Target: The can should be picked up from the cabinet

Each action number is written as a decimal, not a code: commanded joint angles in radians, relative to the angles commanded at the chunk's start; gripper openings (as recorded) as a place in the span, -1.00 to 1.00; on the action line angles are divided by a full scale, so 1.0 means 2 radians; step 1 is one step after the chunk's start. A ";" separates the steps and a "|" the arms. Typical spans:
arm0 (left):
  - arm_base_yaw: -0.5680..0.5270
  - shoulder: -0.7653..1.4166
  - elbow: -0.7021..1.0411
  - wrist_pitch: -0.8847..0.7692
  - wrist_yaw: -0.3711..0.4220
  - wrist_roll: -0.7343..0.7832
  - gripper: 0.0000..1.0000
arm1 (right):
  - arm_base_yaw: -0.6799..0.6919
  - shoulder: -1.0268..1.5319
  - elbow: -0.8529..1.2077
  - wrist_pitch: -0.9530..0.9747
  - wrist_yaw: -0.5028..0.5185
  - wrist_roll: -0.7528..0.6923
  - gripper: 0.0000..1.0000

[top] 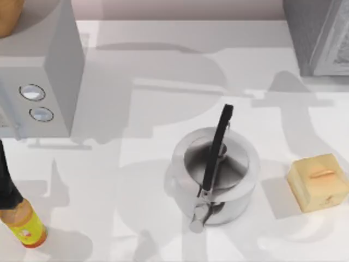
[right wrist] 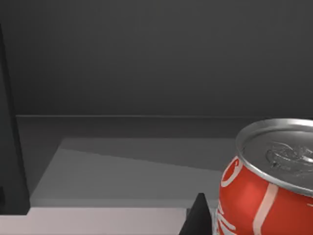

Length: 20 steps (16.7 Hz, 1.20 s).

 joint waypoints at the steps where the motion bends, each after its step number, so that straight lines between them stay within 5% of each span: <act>1: 0.000 0.000 0.000 0.000 0.000 0.000 1.00 | -0.006 -0.009 -0.014 0.004 -0.006 -0.001 -1.00; 7: 0.000 0.000 0.000 0.000 0.000 0.000 1.00 | -0.074 -0.120 -0.196 0.065 -0.075 -0.003 -1.00; 20: 0.000 0.000 0.000 0.000 0.000 0.000 1.00 | -0.291 -0.508 -0.811 0.293 -0.298 -0.002 -1.00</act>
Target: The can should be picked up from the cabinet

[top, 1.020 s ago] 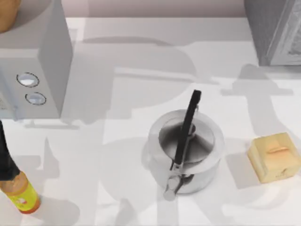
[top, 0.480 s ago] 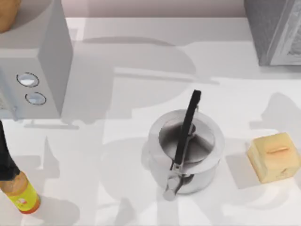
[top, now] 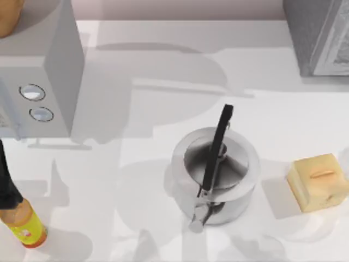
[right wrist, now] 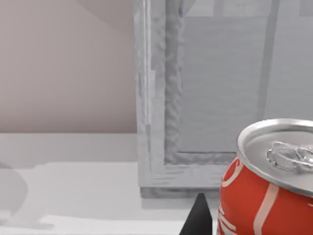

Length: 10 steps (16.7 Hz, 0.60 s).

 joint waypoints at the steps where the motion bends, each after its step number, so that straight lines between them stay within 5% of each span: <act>1: 0.000 0.000 0.000 0.000 0.000 0.000 1.00 | -0.012 -0.020 -0.029 0.011 -0.013 -0.001 -1.00; 10: 0.000 0.000 0.000 0.000 0.000 0.000 1.00 | -0.041 -0.065 -0.093 0.035 -0.044 -0.002 -1.00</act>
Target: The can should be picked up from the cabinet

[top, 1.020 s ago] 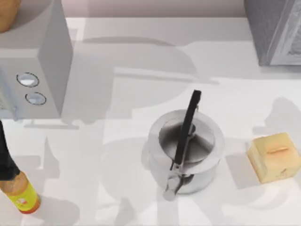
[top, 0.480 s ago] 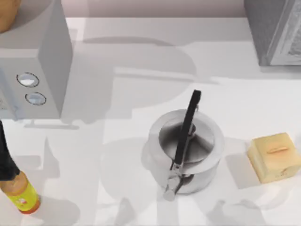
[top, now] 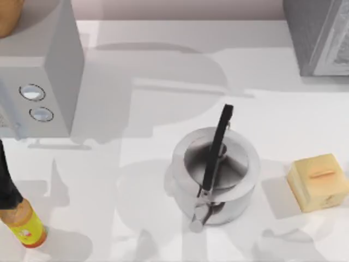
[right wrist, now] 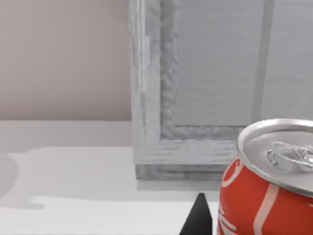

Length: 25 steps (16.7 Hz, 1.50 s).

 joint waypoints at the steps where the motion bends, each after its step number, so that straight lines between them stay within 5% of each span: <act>1: 0.000 0.000 0.000 0.000 0.000 0.000 1.00 | 0.000 0.000 0.000 0.000 0.000 0.000 -1.00; 6: 0.000 0.000 0.000 0.000 0.000 0.000 1.00 | -0.008 0.065 0.019 0.044 -0.024 0.003 -1.00; 25: 0.000 0.000 0.000 0.000 0.000 0.000 1.00 | -0.044 0.620 0.171 0.376 -0.237 0.026 -1.00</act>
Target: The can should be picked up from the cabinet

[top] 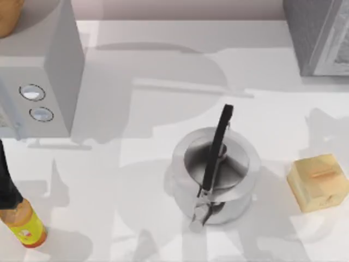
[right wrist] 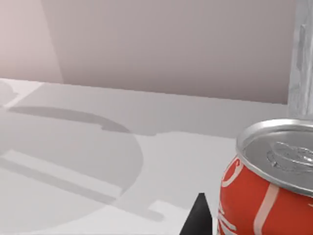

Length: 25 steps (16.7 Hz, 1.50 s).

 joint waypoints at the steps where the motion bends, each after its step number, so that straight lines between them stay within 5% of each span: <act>1: 0.000 0.000 0.000 0.000 0.000 0.000 1.00 | -0.003 0.024 0.008 0.017 -0.011 -0.001 -1.00; 25: 0.000 0.000 0.000 0.000 0.000 0.000 1.00 | -0.128 0.518 0.210 0.377 -0.293 -0.009 -1.00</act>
